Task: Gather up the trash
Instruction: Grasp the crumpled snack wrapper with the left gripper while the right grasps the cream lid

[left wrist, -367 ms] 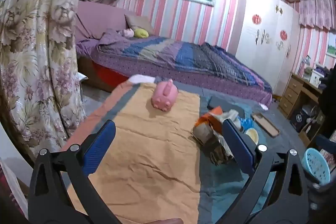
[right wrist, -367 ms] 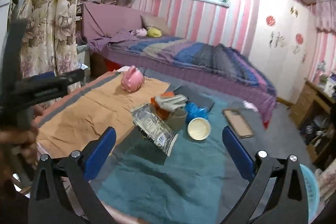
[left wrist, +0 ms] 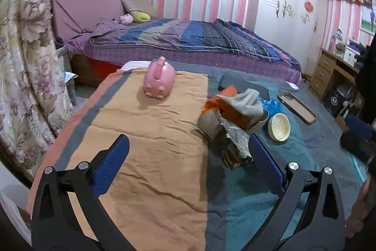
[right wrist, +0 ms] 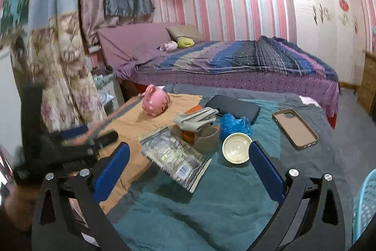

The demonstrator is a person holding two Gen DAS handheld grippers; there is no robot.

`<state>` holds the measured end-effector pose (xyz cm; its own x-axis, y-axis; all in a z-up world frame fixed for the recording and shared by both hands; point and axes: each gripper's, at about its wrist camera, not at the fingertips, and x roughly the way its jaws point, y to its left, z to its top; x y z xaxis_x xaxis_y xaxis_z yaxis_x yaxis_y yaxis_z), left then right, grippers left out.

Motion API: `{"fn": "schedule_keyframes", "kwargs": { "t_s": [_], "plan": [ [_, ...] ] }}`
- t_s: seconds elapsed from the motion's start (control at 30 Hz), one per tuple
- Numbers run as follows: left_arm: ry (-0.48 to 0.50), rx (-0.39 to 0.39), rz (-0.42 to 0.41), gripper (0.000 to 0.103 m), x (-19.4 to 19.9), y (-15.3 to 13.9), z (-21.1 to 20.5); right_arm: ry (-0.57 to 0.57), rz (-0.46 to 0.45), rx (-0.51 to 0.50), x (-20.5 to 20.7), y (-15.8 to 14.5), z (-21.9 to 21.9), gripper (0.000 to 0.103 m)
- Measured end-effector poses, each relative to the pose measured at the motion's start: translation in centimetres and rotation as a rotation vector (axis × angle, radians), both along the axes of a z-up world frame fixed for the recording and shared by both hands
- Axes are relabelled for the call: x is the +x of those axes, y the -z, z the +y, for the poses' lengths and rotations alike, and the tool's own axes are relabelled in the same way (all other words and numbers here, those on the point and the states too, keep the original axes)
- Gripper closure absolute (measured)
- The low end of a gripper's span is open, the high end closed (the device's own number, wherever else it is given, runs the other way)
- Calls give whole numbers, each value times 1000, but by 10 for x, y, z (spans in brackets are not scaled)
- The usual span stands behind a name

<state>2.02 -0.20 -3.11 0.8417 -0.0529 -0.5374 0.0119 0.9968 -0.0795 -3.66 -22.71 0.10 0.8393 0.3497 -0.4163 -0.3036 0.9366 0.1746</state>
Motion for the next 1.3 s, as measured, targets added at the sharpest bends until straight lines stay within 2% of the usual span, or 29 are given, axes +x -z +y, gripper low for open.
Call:
{"fn": "schedule_keyframes", "kwargs": {
  "t_s": [0.2, 0.23, 0.27, 0.4, 0.47, 0.53, 0.67, 0.87, 0.9, 0.97, 1.0, 1.03, 1.07, 1.1, 1.2, 1.3],
  "plan": [
    [7, -8, 9, 5, 2, 2, -16, 92, 43, -13, 37, -1, -11, 4],
    [6, -2, 2, 5, 1, 1, -19, 94, 47, 6, 41, 7, -23, 4],
    [9, 1, -2, 5, 1, 1, -22, 101, 67, 33, 42, 18, -36, 4],
    [30, -12, 19, 5, 0, 4, -35, 142, 78, 36, 39, 17, -48, 4],
    [39, -6, 30, 5, 1, 7, -40, 162, 25, 6, 39, 19, -54, 4],
    [34, 8, 40, 5, 2, 9, -44, 177, 9, -4, 38, 20, -60, 4],
    [32, 14, 48, 5, 5, 11, -49, 210, 61, -48, 41, 26, -63, 4],
    [34, 0, 89, 5, 22, 21, -55, 234, 57, -55, 45, 27, -69, 4],
    [33, -3, 98, 8, 26, 23, -56, 239, 48, -55, 45, 27, -69, 4],
    [42, -6, 123, 18, 36, 29, -59, 252, 40, -69, 45, 27, -67, 4],
    [54, -2, 148, 28, 43, 35, -62, 249, 36, -80, 46, 27, -65, 4],
    [62, -1, 160, 44, 47, 38, -64, 245, 35, -86, 47, 29, -64, 4],
    [73, -2, 176, 56, 51, 42, -65, 241, 37, -96, 49, 31, -61, 4],
    [93, -14, 195, 82, 55, 45, -65, 232, 38, -106, 50, 32, -59, 4],
    [99, -41, 154, 97, 49, 37, -60, 214, 37, -130, 54, 38, -55, 4],
    [102, -63, 73, 103, 36, 15, -51, 211, 41, -139, 59, 45, -52, 4]
  ]
}}
